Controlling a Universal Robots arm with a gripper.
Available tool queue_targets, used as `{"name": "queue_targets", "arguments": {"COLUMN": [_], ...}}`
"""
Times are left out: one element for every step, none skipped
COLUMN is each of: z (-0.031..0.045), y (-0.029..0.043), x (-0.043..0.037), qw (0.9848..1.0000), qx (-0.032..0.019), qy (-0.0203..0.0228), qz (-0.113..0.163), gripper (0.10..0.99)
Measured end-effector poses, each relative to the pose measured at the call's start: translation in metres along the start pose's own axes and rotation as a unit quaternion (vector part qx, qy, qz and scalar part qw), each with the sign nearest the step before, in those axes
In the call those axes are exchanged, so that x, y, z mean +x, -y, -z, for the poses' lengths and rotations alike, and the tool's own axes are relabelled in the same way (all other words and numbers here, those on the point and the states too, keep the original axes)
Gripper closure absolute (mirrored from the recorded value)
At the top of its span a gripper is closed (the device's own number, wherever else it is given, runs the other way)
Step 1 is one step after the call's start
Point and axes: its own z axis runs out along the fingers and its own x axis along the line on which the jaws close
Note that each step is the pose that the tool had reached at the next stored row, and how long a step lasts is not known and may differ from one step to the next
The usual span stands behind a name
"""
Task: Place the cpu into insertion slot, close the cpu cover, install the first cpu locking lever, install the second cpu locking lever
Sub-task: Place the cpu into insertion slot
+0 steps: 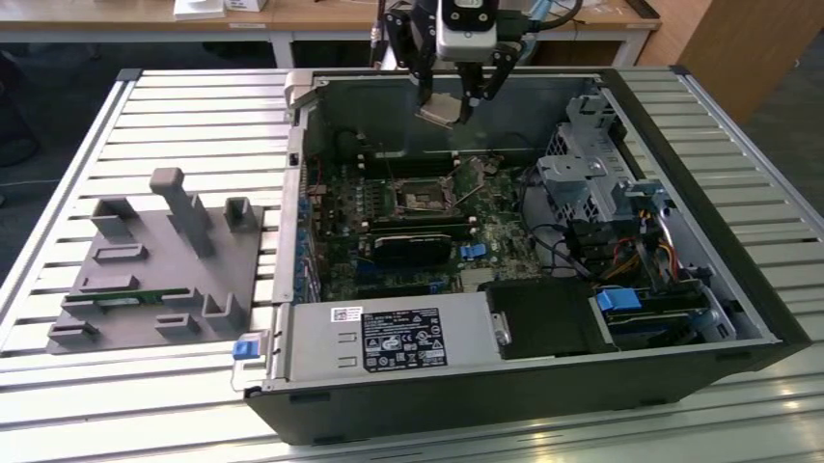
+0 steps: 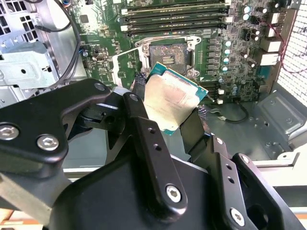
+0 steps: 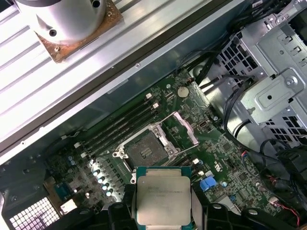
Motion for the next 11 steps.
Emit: {"name": "queue_targets", "arguments": {"z": [-0.0001, -0.0002, -0.0002, -0.0003, -0.0004, -0.0004, -0.0005, -0.0005, -0.0006, -0.0006, -0.0007], "y": [0.0000, 0.0000, 0.0000, 0.0000, 0.0000, 0.0000, 0.0000, 0.0000, 0.0001, 0.0001, 0.0001], "x": [0.0000, 0.0000, 0.0000, 0.0000, 0.0000, 0.0000, 0.0000, 0.0000, 0.0000, 0.0000, 0.0000], "qw": [1.0000, 1.0000, 1.0000, 1.0000, 1.0000, 1.0000, 1.0000, 1.0000, 0.9999, 0.9999, 0.9999], "qx": [0.0000, 0.0000, 0.0000, -0.0001, -0.0001, -0.0001, -0.0001, -0.0001, -0.0001, -0.0002, -0.0001], "qy": [0.0001, 0.0002, 0.0003, 0.0004, 0.0005, 0.0006, 0.0007, 0.0008, 0.0009, 0.0010, 0.0011], "qz": [-0.001, -0.003, -0.004, -0.005, -0.006, -0.007, -0.009, -0.010, -0.011, -0.012, -0.013], "gripper": [0.545, 0.545, 0.545, 0.545, 0.545, 0.545, 0.545, 0.545, 0.545, 0.545, 0.545]}}
